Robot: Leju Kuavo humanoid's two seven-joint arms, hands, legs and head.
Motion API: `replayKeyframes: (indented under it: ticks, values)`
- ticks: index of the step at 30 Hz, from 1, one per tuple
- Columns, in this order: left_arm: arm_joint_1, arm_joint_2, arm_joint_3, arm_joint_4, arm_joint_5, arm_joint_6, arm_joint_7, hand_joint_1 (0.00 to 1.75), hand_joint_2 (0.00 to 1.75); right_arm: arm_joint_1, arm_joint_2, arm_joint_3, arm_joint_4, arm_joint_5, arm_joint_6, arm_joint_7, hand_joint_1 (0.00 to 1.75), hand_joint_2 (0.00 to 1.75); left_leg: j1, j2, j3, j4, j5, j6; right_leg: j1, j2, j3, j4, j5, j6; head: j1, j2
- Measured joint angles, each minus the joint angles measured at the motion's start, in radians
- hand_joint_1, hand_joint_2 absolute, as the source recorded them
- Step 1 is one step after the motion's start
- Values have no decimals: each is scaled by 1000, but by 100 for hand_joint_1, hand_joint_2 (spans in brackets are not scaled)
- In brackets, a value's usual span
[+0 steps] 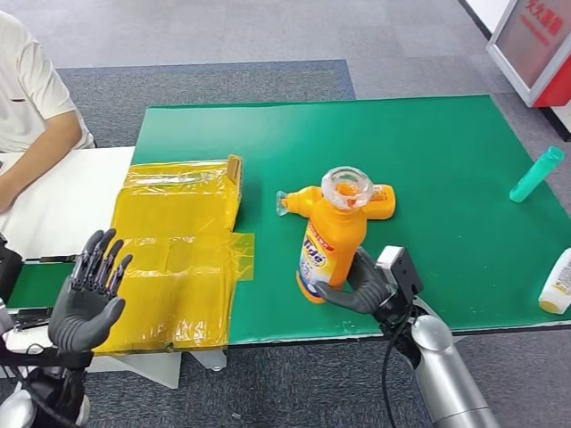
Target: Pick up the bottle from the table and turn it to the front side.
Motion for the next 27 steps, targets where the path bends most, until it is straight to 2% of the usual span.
replayKeyframes:
  ticks: [6,10,18,22,27]
  values:
    - [-148,-24,-96,31,-100,28,34,0,175,-2,67,45,-132,56,-70,36,175,175,0,0,-1,0,2,0,0,0,-1,0,2,1,0,0]
    - [-229,-47,-199,27,-65,27,102,0,175,-38,110,71,-200,131,-128,84,175,175,0,0,-1,0,2,0,0,0,-1,0,3,1,0,0]
    - [-279,-44,-401,32,-113,20,125,0,175,-82,147,126,-191,327,-234,39,175,175,0,0,-2,0,2,0,0,0,-2,0,2,1,0,0]
    - [-304,-42,-443,39,-173,45,128,0,175,-98,156,139,-174,393,-264,38,175,175,0,0,-2,0,2,0,0,0,-2,0,2,1,0,0]
    - [-333,-55,-465,39,-332,94,101,0,175,-101,160,144,-170,455,-294,44,175,175,0,0,-2,0,2,0,0,0,-2,0,3,1,0,0]
